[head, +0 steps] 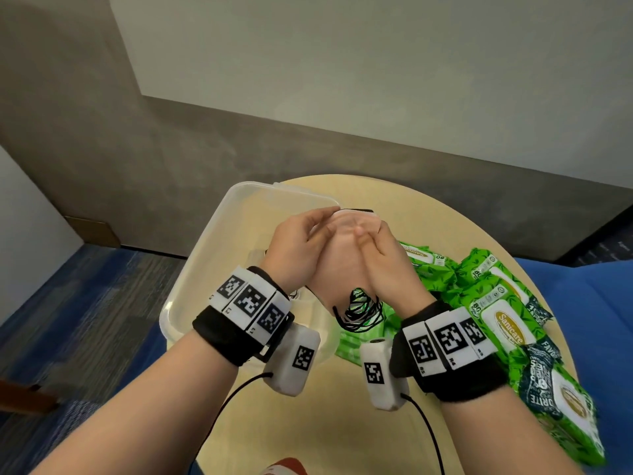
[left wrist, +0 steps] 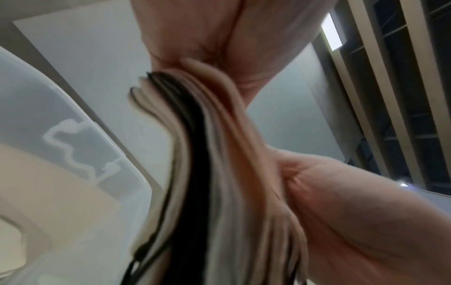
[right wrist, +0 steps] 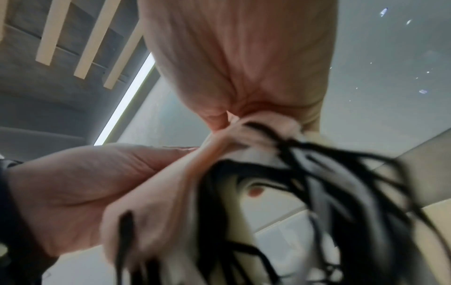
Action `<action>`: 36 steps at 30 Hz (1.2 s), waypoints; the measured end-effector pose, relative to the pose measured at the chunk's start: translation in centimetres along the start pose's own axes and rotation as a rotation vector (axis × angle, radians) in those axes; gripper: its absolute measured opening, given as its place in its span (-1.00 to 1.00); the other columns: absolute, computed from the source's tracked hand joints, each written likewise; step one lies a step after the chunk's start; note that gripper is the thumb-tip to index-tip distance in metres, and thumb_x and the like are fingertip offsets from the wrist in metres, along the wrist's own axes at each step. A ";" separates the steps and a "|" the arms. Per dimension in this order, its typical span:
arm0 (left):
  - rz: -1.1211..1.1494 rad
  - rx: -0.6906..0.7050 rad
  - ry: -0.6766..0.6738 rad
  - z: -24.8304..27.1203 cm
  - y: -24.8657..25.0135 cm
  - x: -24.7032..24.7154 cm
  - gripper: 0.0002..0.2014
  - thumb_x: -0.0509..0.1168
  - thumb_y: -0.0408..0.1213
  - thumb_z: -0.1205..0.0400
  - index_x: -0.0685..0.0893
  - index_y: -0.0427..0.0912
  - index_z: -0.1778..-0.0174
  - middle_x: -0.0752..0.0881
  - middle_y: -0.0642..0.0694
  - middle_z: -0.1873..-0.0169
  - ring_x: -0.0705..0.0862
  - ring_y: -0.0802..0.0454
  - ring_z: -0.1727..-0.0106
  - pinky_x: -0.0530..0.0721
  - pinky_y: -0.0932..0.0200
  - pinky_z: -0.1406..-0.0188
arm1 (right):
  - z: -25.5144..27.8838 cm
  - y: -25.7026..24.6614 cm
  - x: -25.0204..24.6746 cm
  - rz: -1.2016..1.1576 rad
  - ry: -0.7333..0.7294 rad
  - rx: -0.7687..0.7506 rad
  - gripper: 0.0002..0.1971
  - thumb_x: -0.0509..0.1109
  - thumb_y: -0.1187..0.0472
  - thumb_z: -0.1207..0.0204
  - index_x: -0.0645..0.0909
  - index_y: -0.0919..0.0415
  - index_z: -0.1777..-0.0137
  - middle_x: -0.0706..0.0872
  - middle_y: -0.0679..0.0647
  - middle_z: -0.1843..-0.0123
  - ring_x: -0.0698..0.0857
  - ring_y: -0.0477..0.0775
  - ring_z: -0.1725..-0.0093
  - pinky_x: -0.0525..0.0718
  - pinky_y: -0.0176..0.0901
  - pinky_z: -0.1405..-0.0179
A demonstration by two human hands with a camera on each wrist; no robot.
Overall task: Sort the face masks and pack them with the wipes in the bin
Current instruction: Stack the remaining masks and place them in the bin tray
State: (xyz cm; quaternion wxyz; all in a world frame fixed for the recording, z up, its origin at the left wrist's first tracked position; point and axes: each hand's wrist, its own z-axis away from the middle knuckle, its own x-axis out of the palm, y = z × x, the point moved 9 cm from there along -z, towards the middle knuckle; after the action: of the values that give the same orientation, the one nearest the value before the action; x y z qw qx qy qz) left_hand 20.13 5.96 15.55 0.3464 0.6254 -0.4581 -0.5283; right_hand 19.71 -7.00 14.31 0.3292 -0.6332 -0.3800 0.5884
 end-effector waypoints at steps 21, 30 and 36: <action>0.052 -0.011 -0.006 -0.3 -0.5 -0.8 -0.69 0.21 -0.37 -0.68 0.61 -0.20 -0.34 0.71 -0.13 -0.16 0.63 0.02 -0.24 0.49 0.24 -0.30 | -0.2 0.2 1.7 -0.096 -0.189 0.003 -0.54 0.30 -0.05 -0.42 0.55 0.37 -0.07 0.71 0.32 -0.06 0.66 0.23 -0.04 0.58 0.31 -0.12; 0.448 -0.309 0.182 1.6 -3.8 -0.1 -0.60 0.16 -0.22 -0.71 0.27 -0.02 -0.47 0.59 -0.13 -0.22 0.61 -0.06 -0.27 0.56 -0.08 -0.33 | -0.5 1.0 0.9 -0.342 0.090 0.042 -0.58 0.26 -0.09 -0.43 0.50 0.10 -0.22 0.69 0.05 -0.19 0.65 0.05 -0.21 0.58 0.22 -0.27; 0.414 -0.289 0.110 1.1 -3.3 0.3 -0.53 0.09 -0.37 -0.69 0.22 0.09 -0.48 0.56 -0.16 -0.28 0.62 -0.12 -0.23 0.59 -0.13 -0.28 | -0.4 1.3 1.6 -0.401 0.059 0.059 -0.45 0.38 -0.18 -0.31 0.61 0.20 -0.18 0.78 0.11 -0.06 0.74 0.14 -0.09 0.64 0.30 -0.14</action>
State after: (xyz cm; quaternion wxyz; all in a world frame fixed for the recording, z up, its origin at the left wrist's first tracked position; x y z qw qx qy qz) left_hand 19.77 6.85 12.22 0.5573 0.4903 -0.4766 -0.4712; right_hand 20.30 -6.20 12.42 0.4692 -0.5520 -0.4712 0.5031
